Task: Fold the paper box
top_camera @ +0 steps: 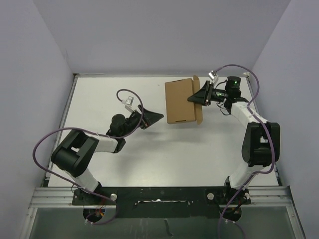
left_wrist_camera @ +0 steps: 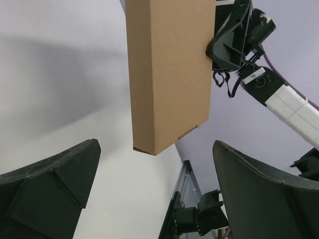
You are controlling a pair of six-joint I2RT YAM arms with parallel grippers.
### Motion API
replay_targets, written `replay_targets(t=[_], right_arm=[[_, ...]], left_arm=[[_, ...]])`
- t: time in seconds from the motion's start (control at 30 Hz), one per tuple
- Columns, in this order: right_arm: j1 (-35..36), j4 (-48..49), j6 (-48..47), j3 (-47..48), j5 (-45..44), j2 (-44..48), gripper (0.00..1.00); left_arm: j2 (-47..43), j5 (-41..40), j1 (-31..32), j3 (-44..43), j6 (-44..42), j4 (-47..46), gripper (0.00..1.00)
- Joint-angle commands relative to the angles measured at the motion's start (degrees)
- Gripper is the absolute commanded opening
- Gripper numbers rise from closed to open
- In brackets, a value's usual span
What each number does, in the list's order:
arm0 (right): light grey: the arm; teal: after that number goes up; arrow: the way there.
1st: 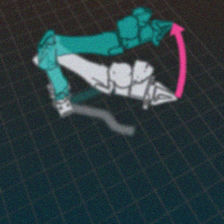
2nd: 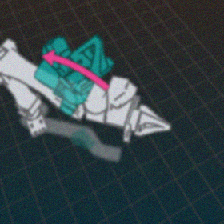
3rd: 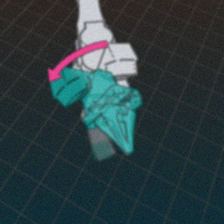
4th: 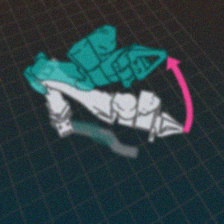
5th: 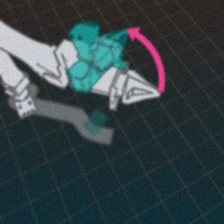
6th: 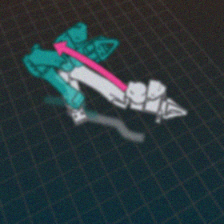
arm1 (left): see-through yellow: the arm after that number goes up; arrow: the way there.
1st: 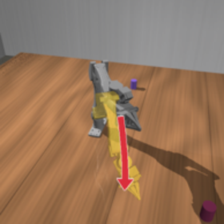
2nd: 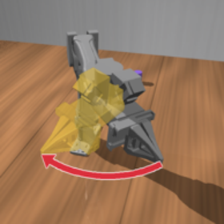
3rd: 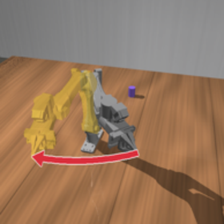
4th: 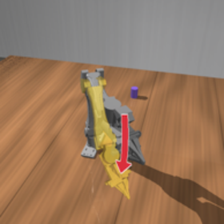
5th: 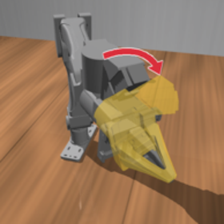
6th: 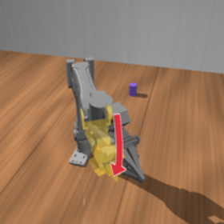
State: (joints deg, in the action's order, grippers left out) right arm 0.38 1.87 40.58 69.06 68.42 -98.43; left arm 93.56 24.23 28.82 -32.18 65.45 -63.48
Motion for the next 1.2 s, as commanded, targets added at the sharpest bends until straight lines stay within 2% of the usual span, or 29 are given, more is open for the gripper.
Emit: replay_targets(t=[0.0, 0.13, 0.53, 0.7, 0.9, 1.17], right_arm=[[-0.4, 10.7, 10.2, -1.0, 4.4, -0.1, 0.35], [-0.4, 14.3, 13.4, -2.2, 4.9, -0.3, 0.35], [1.8, 15.9, 14.8, -3.2, 5.4, -0.2, 0.35], [2.4, 15.9, 15.0, -3.7, 5.6, 0.0, 0.36], [3.1, 16.0, 15.1, -4.2, 5.6, 0.3, 0.36], [3.7, 15.9, 14.9, -4.9, 5.4, 0.8, 0.36]], left_arm=[[3.9, -2.0, 0.6, -3.3, 6.9, -11.1, 0.98], [6.3, -2.6, 1.6, -5.2, 8.4, -12.2, 0.98], [14.0, -4.4, 4.9, -12.0, 13.1, -17.1, 0.96], [15.7, -5.2, 5.8, -15.5, 14.0, -17.6, 0.89], [18.9, -4.3, 6.0, -18.5, 17.5, -21.0, 0.70], [20.0, -3.7, 6.6, -20.2, 18.8, -20.1, 0.63]])
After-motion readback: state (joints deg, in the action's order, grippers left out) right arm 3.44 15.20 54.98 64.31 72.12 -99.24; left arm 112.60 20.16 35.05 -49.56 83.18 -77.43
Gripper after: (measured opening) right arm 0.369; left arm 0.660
